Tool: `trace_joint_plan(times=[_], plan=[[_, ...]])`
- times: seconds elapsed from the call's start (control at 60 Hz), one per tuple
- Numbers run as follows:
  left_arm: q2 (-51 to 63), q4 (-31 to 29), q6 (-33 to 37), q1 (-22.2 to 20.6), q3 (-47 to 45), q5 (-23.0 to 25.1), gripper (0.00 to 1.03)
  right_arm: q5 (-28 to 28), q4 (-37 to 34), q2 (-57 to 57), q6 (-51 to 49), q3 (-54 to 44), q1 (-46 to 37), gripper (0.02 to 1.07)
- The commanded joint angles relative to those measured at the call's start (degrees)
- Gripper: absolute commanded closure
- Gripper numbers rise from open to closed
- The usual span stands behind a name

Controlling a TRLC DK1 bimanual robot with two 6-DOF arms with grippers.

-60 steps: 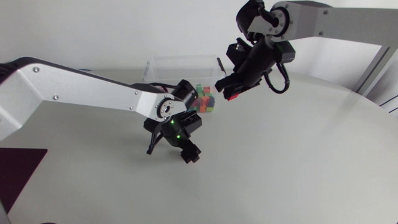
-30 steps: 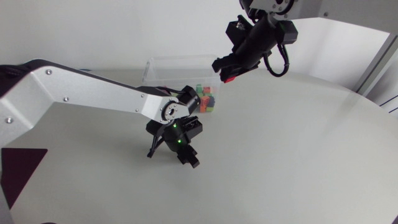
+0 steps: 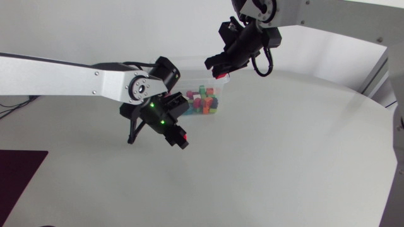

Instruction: Place the duplo bricks in the container

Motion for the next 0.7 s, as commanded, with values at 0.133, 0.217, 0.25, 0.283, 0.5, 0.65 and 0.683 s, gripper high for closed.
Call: trace_joint_plan(times=[0.133,0.217,0.25,0.283,0.5,0.65,0.683], plan=[[-4.3,0.1,2.9,3.9,0.2,1.4,0.74,-0.5,1.5,5.0,1.2,5.7,0.8,0.84],[-5.1,0.4,3.4,5.1,0.9,2.3,0.74,-0.5,2.1,5.8,1.2,6.5,0.9,0.84],[-5.1,0.4,3.8,5.7,1.5,2.8,0.74,-0.5,2.6,6.1,1.2,6.6,0.9,0.84],[-5.1,0.5,4.0,6.0,1.8,2.8,0.74,-0.4,3.4,6.2,1.2,6.6,0.9,0.84],[-5.4,2.8,5.0,8.1,3.8,4.8,0.74,-0.4,9.1,7.6,1.2,7.0,0.8,0.84],[-5.4,3.6,6.0,9.3,6.1,5.9,0.74,-0.4,11.6,9.6,0.9,8.6,0.7,0.84],[-5.4,3.7,6.2,9.6,6.7,5.9,0.74,-0.4,12.0,10.1,0.9,8.8,0.6,0.84]])
